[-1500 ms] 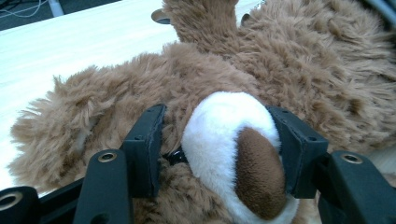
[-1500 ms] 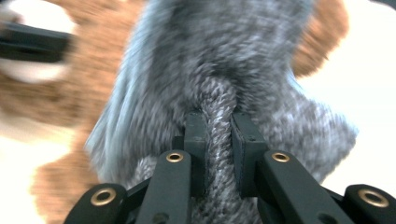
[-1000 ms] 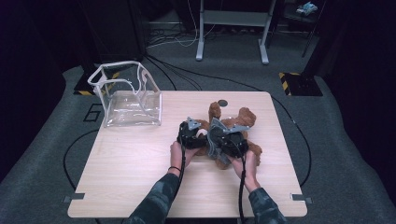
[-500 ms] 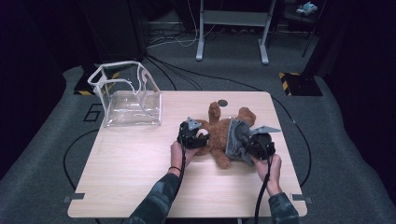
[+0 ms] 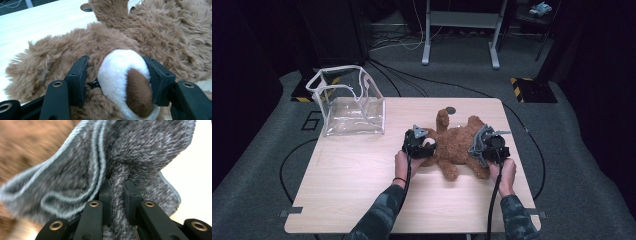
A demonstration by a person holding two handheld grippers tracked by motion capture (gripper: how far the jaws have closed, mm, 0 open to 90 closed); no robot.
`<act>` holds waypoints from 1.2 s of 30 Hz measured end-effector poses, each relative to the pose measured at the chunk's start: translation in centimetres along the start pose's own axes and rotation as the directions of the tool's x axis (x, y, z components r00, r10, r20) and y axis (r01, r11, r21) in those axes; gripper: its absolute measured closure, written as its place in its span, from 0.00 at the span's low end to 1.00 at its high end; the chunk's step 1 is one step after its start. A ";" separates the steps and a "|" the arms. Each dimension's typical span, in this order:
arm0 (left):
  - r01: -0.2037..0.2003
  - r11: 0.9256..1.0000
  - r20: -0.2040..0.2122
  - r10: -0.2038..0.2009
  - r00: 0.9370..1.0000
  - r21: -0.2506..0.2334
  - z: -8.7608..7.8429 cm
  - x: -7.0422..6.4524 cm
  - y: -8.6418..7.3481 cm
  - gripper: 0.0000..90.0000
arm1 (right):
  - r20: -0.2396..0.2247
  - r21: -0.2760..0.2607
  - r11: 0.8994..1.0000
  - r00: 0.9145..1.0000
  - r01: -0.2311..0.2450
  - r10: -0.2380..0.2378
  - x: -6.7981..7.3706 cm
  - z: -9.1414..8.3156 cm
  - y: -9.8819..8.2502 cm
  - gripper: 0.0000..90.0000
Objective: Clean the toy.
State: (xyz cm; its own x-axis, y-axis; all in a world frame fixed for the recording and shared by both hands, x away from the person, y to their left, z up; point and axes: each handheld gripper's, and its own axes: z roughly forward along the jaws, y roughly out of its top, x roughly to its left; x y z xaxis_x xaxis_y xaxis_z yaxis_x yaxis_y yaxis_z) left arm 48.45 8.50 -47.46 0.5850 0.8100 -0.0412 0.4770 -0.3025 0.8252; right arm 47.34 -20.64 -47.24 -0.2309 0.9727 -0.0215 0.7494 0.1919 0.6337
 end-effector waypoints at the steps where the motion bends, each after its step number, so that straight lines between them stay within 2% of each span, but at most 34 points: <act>1: 0.002 1.000 0.000 -0.002 1.000 0.002 0.0 0.0 0.0 0.46 | 0.016 0.011 1.000 1.000 0.005 -0.005 -0.3 0.1 -0.2 0.88; 4: 0.008 1.000 0.000 -0.008 1.000 0.002 0.0 0.0 0.0 0.46 | 0.055 0.071 0.997 0.998 0.004 -0.008 -1.3 0.2 -1.1 0.88; 6: 0.007 1.000 -0.001 -0.007 1.000 0.000 0.0 0.1 0.0 0.46 | 0.055 0.075 0.997 0.998 0.008 -0.012 -2.0 -0.2 -1.5 0.88; 8: 0.011 1.000 -0.001 -0.011 1.000 -0.001 0.0 0.0 0.0 0.46 | 0.049 0.040 0.999 0.999 -0.008 0.006 -2.4 -1.4 -1.7 0.88; 11: 0.011 1.000 -0.004 -0.011 1.000 -0.002 0.0 0.0 0.1 0.46 | 0.033 -0.043 0.999 0.999 -0.007 0.008 -2.0 -4.1 -1.1 0.88; 14: 0.012 1.000 -0.007 -0.012 1.000 -0.003 0.1 0.0 0.1 0.46 | -0.021 -0.124 0.992 0.999 0.022 -0.025 -0.4 -6.4 0.1 0.88; 16: 0.010 1.000 -0.007 -0.010 1.000 -0.001 0.1 0.0 0.1 0.46 | -0.050 -0.148 0.987 0.997 0.055 -0.064 1.1 -7.1 0.9 0.88; 17: 0.011 1.000 -0.007 -0.011 1.000 0.000 0.1 0.0 0.1 0.46 | -0.061 -0.146 0.987 0.995 0.074 -0.083 1.8 -7.1 1.2 0.88; 19: 0.012 1.000 -0.007 -0.012 1.000 0.004 0.1 0.0 0.1 0.46 | -0.048 -0.111 0.989 0.993 0.100 -0.106 3.1 -6.2 1.3 0.88; 21: 0.002 1.000 -0.009 -0.002 1.000 0.013 0.0 0.0 0.2 0.46 | -0.034 -0.069 0.990 0.991 0.126 -0.129 3.4 -4.5 0.7 0.88; 22: 0.001 1.000 -0.007 -0.001 1.000 0.013 0.0 0.0 0.2 0.46 | -0.026 -0.056 0.991 0.992 0.124 -0.125 3.3 -3.9 0.1 0.88; 23: -0.001 1.000 -0.005 0.001 1.000 0.015 0.0 0.0 0.2 0.46 | -0.019 -0.065 0.991 0.993 0.117 -0.119 3.0 -3.6 -0.4 0.88; 25: 0.010 1.000 -0.005 -0.010 1.000 0.008 0.1 0.0 0.2 0.46 | -0.022 -0.066 0.994 0.996 0.084 -0.086 2.2 -3.6 -1.2 0.88; 26: 0.010 1.000 -0.005 -0.010 1.000 0.008 0.1 0.0 0.2 0.46 | 0.000 -0.060 0.994 0.996 0.088 -0.089 2.0 -3.7 -1.5 0.88; 29: 0.016 1.000 -0.005 -0.016 1.000 0.004 0.1 0.1 0.2 0.46 | 0.028 -0.028 0.996 0.996 0.082 -0.081 0.9 -3.7 -2.6 0.89; 32: 0.014 1.000 -0.009 -0.014 1.000 -0.001 0.0 0.1 0.3 0.46 | 0.023 -0.011 0.998 0.998 0.062 -0.061 0.0 -3.7 -3.5 0.88; 34: 0.008 1.000 -0.016 -0.008 1.000 -0.004 -0.2 -0.1 0.3 0.45 | 0.016 -0.024 0.999 0.999 0.043 -0.042 -0.2 -4.1 -3.7 0.88; 36: -0.001 1.000 -0.024 0.001 1.000 -0.006 -0.2 -0.2 0.4 0.44 | 0.014 -0.059 0.997 0.999 0.044 -0.043 -0.1 -4.8 -3.5 0.88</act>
State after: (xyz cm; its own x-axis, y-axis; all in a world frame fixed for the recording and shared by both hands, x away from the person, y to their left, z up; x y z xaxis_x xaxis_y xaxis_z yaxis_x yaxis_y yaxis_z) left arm 48.36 8.36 -47.01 0.5696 0.8215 -0.0264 0.4724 -0.3009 0.8284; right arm 41.80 -22.03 -45.74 -0.2544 0.9653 -0.0596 0.7004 0.2264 0.6769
